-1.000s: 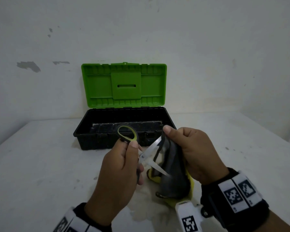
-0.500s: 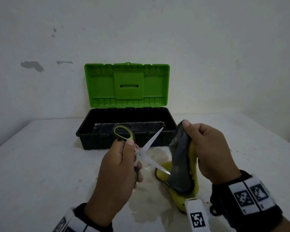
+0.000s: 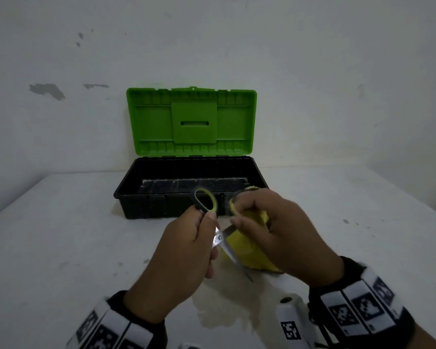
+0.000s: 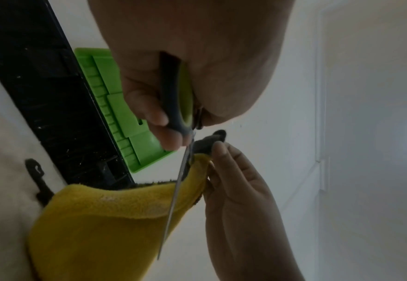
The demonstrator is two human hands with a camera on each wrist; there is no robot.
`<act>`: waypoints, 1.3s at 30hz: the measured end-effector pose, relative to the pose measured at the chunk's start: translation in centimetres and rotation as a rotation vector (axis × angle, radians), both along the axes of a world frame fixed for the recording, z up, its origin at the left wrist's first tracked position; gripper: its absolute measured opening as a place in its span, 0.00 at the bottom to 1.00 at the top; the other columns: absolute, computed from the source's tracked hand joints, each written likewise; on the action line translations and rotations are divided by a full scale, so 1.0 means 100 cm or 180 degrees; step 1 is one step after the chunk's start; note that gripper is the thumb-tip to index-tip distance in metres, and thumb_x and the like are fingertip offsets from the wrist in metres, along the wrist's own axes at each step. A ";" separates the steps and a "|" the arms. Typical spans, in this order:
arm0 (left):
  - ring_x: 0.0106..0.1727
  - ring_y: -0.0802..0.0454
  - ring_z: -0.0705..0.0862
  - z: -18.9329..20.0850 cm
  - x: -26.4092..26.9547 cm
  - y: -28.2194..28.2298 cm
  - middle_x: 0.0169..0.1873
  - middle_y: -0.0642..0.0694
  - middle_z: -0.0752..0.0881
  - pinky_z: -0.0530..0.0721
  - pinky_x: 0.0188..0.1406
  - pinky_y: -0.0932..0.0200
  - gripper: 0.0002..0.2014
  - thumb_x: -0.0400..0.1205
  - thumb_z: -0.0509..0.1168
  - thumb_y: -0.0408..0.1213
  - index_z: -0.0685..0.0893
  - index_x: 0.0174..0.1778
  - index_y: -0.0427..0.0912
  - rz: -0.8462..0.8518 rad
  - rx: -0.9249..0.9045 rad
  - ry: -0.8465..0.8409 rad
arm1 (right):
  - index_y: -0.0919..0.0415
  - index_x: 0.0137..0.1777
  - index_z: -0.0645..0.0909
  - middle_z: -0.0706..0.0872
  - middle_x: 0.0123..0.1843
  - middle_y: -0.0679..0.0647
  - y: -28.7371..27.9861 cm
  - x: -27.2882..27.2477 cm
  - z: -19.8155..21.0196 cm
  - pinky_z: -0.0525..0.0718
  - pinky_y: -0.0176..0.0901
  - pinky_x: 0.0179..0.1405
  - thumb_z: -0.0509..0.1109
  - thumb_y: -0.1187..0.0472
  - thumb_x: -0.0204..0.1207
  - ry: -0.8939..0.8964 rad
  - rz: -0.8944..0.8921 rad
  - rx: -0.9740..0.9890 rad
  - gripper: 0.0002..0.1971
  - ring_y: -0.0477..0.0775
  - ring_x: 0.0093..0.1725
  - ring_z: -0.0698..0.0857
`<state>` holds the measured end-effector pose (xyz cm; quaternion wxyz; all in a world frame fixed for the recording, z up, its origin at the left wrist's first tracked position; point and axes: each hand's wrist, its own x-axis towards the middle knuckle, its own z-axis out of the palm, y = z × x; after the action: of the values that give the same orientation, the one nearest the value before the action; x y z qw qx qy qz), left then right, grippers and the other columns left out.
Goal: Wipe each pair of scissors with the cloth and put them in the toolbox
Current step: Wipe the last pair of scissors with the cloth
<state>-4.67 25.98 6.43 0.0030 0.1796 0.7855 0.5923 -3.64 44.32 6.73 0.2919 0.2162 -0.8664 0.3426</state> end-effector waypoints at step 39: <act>0.20 0.43 0.77 0.011 0.000 -0.012 0.24 0.42 0.80 0.71 0.18 0.58 0.19 0.88 0.56 0.48 0.75 0.35 0.40 -0.0572 -0.0097 -0.0553 | 0.63 0.52 0.86 0.94 0.42 0.48 0.017 0.008 0.015 0.87 0.34 0.40 0.75 0.67 0.78 -0.1111 0.0839 -0.1064 0.05 0.43 0.40 0.91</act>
<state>-4.63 24.75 7.56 0.1268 0.1972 0.7719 0.5909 -2.81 46.00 8.23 0.1227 0.2136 -0.7994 0.5479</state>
